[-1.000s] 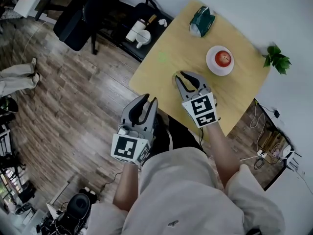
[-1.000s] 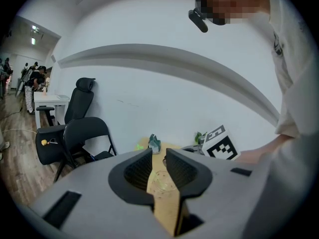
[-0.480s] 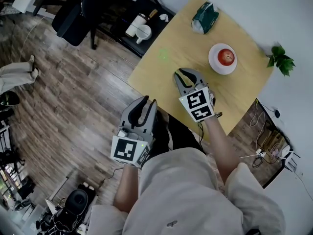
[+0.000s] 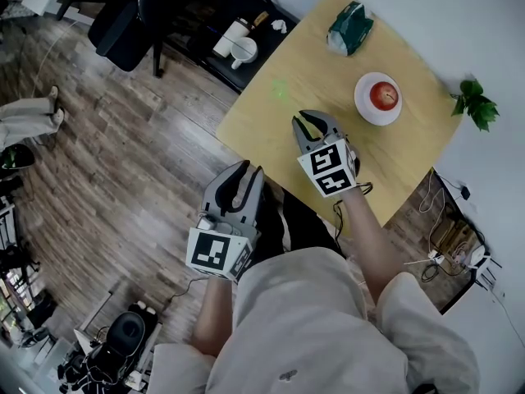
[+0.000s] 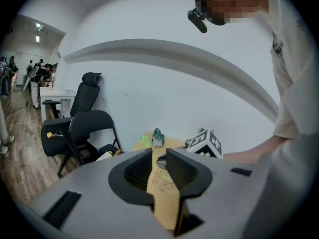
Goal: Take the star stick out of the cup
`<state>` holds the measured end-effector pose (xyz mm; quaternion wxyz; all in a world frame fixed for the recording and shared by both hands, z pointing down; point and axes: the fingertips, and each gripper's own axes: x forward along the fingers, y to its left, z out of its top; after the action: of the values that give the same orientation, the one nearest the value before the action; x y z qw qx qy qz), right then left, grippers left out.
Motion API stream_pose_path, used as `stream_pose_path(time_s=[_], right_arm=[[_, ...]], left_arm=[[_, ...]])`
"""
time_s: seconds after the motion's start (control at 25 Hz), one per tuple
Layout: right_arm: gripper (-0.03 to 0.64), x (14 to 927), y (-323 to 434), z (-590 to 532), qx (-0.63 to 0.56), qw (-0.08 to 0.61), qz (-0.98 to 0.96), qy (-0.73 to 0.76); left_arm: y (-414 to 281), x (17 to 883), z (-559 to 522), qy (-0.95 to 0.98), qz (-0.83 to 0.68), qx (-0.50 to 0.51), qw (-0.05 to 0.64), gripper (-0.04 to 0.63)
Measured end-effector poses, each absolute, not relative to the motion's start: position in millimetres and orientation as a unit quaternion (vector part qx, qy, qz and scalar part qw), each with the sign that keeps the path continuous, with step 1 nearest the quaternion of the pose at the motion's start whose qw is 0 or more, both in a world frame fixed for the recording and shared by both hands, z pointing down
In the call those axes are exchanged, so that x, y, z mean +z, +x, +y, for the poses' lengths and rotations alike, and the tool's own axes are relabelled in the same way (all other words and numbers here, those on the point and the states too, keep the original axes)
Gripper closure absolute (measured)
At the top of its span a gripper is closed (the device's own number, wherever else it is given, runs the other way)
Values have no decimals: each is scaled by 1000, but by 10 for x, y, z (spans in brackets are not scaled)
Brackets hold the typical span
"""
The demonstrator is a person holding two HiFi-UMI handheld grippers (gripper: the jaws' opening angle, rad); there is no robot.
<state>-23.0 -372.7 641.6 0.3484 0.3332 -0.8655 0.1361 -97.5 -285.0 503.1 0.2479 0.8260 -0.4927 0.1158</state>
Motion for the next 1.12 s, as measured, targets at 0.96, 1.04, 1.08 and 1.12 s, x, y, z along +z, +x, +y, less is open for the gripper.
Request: stream_pose_path(time_s=[0.96, 1.04, 1.08, 1.12], right_arm=[[592, 6511, -213, -3757, 125, 373, -855, 337], [595, 6502, -226, -3743, 127, 373, -856, 335], [597, 6495, -230, -3734, 127, 373, -856, 334], [598, 6488, -234, -3726, 127, 374, -856, 334]], left_arm=[[-1051, 5020, -2769, 822, -498, 118, 248, 511], [-1067, 5012, -2755, 822, -500, 117, 247, 511], [-1072, 5006, -2746, 822, -500, 118, 247, 511], [-1074, 4998, -2738, 822, -500, 118, 246, 511]])
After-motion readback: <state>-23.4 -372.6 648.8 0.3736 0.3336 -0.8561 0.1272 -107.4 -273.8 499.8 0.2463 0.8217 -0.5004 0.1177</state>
